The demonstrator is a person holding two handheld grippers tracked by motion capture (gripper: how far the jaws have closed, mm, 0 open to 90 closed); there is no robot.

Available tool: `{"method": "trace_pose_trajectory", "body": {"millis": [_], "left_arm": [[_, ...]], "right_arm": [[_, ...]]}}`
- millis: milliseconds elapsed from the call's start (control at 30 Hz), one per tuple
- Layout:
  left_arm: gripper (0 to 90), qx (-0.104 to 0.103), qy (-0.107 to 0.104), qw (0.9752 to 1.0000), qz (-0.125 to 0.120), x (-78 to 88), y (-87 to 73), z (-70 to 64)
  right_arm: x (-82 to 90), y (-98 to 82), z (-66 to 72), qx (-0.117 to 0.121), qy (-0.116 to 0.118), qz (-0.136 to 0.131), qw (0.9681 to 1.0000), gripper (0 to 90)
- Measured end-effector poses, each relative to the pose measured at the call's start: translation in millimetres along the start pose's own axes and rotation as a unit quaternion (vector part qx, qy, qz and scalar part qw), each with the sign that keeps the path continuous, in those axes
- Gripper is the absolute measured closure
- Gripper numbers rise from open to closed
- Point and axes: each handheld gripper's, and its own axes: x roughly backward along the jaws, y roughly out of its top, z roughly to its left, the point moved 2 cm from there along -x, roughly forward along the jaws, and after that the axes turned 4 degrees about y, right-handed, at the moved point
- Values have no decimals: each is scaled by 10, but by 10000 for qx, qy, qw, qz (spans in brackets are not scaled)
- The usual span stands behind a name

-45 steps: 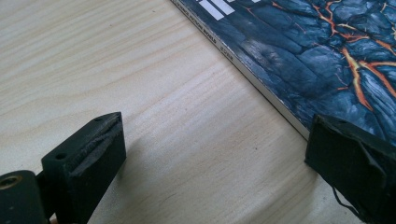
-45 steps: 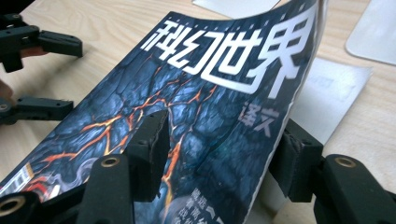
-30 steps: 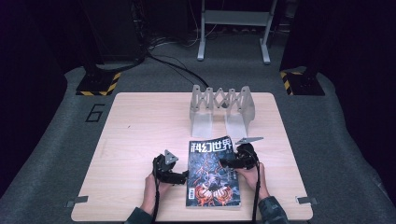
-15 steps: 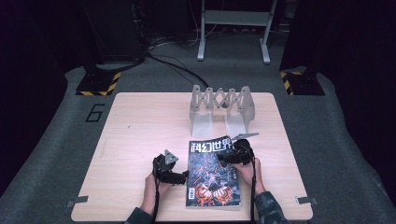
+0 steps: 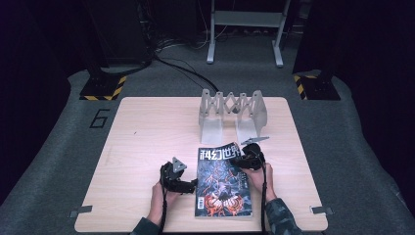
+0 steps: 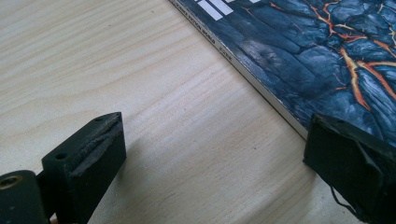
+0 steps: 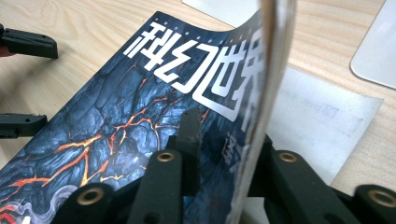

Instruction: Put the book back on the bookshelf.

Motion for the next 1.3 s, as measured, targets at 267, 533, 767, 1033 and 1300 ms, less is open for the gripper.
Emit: {"method": "trace_pose_trajectory", "body": {"millis": [267,533,767,1033,1300], "left_arm": [[55,-51,-9,10000,36,5,0,7],[55,-33,24,10000,-19,-2,0,6],[37,326,-637,9974,31,19,47,43],[33,542,-1055,9929,95,-15,123,33],[38,690,-1306,9890,5,-34,164,42]], "right_arm": [[25,-6,1,-87,149,-127,9998,843],[69,4,51,-2,213,-245,9995,879],[135,27,141,192,231,-414,9987,884],[196,55,287,582,98,-611,9964,884],[277,70,375,743,59,-793,9941,885]]}}
